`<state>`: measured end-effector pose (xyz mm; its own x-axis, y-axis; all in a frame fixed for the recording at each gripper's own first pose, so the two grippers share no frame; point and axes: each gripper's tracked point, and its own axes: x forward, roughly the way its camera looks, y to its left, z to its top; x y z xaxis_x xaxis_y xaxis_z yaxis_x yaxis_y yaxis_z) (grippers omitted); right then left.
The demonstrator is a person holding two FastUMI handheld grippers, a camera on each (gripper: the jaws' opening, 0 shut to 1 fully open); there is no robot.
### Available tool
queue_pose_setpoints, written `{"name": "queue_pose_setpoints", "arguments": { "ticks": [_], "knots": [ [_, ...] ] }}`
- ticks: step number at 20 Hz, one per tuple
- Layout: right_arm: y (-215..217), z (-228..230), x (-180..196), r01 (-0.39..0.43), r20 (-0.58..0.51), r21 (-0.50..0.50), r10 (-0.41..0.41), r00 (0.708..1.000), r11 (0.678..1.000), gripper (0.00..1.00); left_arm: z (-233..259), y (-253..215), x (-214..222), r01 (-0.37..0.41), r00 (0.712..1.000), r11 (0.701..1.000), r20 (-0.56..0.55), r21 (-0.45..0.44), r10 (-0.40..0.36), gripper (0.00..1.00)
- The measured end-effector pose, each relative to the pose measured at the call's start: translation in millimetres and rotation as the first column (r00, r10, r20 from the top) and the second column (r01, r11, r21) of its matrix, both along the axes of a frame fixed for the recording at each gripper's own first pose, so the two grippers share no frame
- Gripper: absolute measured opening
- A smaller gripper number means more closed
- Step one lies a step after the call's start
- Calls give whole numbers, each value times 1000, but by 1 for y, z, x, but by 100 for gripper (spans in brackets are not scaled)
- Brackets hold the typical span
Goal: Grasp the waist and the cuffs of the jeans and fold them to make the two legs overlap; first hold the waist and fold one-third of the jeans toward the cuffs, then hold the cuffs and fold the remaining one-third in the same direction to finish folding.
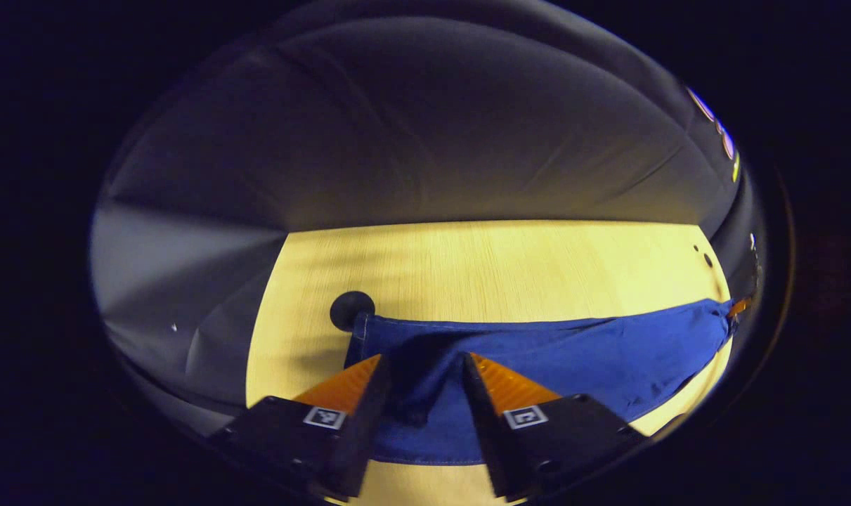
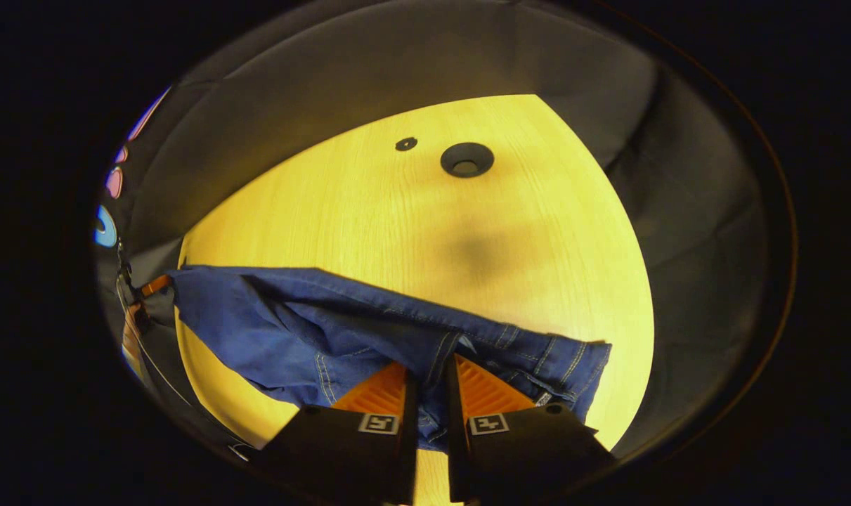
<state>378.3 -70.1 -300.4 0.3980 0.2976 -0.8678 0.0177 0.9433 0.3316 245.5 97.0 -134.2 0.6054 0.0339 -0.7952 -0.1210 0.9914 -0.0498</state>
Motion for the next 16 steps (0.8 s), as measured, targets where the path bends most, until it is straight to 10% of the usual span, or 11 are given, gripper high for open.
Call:
{"name": "queue_pose_setpoints", "arguments": {
  "ticks": [3,4,9,16],
  "knots": [
    [-20,31,29,98,141,25,-100,985,995,76,18,16,8,-52,987,998,151,24,48,100],
    [-30,48,33,135,184,37,-140,973,990,96,32,21,10,-52,980,998,194,34,44,99],
    [-85,119,32,362,330,95,-373,867,927,87,112,16,-10,26,927,992,368,124,-70,98],
    [-87,45,-62,496,28,63,-499,866,866,98,130,-71,-122,167,863,985,488,-32,-130,98]
  ]
}}
